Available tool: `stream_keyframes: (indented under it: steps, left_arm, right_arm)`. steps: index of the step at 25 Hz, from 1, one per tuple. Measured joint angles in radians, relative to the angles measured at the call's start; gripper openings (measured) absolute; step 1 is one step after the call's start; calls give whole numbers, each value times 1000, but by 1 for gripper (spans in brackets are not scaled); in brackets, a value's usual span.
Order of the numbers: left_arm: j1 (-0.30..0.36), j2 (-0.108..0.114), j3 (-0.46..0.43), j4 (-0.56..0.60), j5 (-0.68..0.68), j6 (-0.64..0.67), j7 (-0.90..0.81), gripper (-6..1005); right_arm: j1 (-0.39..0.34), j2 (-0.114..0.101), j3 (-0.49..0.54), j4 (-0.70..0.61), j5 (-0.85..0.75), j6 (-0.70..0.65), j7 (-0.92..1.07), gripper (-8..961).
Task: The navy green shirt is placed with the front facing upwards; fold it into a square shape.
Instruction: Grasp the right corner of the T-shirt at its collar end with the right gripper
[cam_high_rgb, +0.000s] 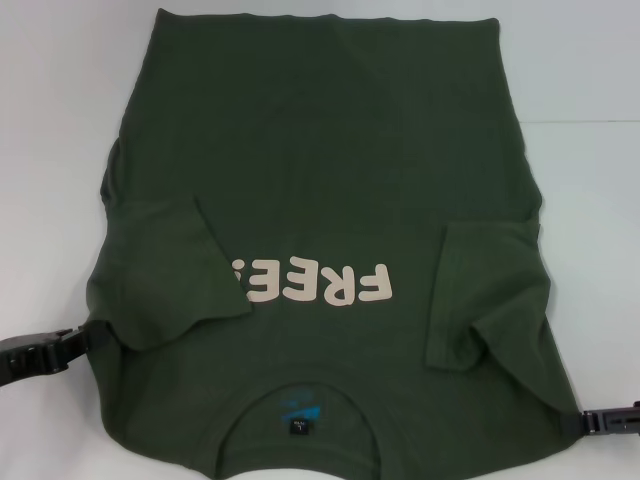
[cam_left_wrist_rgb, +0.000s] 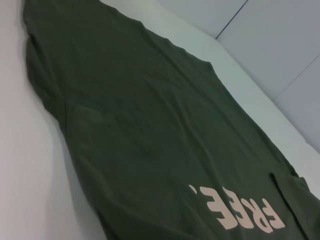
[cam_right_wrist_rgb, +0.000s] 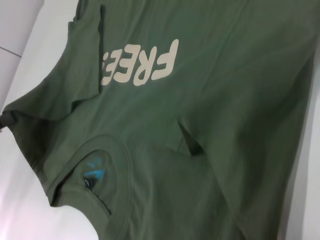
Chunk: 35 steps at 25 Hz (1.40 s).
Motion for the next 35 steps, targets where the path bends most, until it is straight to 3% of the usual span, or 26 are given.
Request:
stream_keyframes:
  steps: [24, 29, 35]
  left_arm:
    - [-4, 0, -2, 0, -1, -9, 7, 20]
    - [-6, 0, -2, 0, -1, -14, 7, 21]
    - [-6, 0, -2, 0, -1, -14, 7, 20]
  right_arm:
    - [52, 35, -1, 1, -2, -45, -3, 801]
    - [58, 36, 2, -3, -10, -46, 5, 797]
    - [43, 17, 9, -7, -11, -41, 14, 793]
